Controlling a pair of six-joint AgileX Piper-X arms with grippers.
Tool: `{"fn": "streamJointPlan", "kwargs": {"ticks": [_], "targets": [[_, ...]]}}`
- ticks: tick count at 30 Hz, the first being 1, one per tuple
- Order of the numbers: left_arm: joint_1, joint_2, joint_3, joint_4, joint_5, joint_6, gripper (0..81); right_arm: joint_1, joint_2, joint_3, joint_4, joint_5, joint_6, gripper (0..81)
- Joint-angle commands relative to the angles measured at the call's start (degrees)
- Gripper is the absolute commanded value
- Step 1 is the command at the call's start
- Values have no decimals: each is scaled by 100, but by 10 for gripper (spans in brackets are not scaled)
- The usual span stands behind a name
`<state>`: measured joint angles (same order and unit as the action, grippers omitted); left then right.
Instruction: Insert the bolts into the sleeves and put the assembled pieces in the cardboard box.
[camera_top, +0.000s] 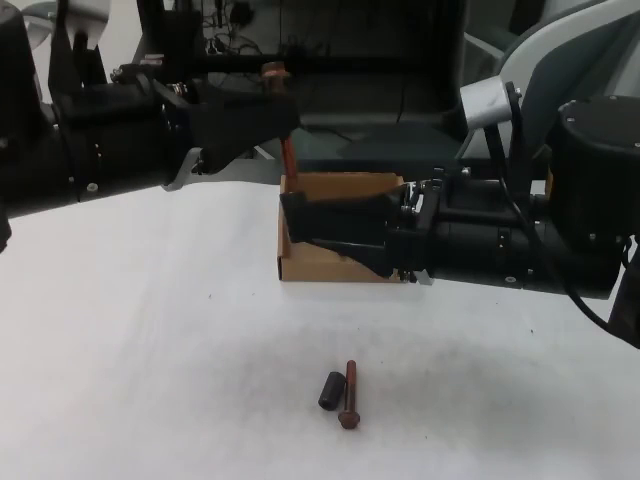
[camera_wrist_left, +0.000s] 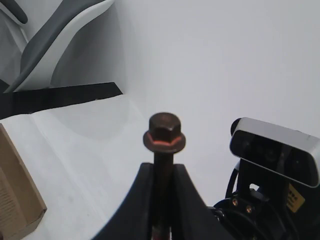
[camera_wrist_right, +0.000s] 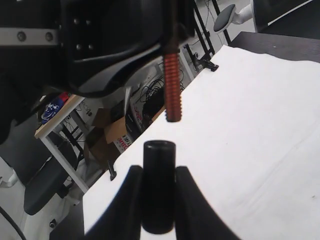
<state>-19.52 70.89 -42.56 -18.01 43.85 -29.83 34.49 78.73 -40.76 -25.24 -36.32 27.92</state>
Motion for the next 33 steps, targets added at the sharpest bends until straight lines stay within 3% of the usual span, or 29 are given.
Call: {"fn": "streamJointPlan", "kwargs": {"ticks": [1, 33], "targets": [[15, -24, -49, -115, -5, 28, 17, -9, -1, -40, -118, -52, 28, 4], [-67, -24, -49, 234, 32, -65, 17, -18, -1, -40, -292, 252, 41, 4]]}}
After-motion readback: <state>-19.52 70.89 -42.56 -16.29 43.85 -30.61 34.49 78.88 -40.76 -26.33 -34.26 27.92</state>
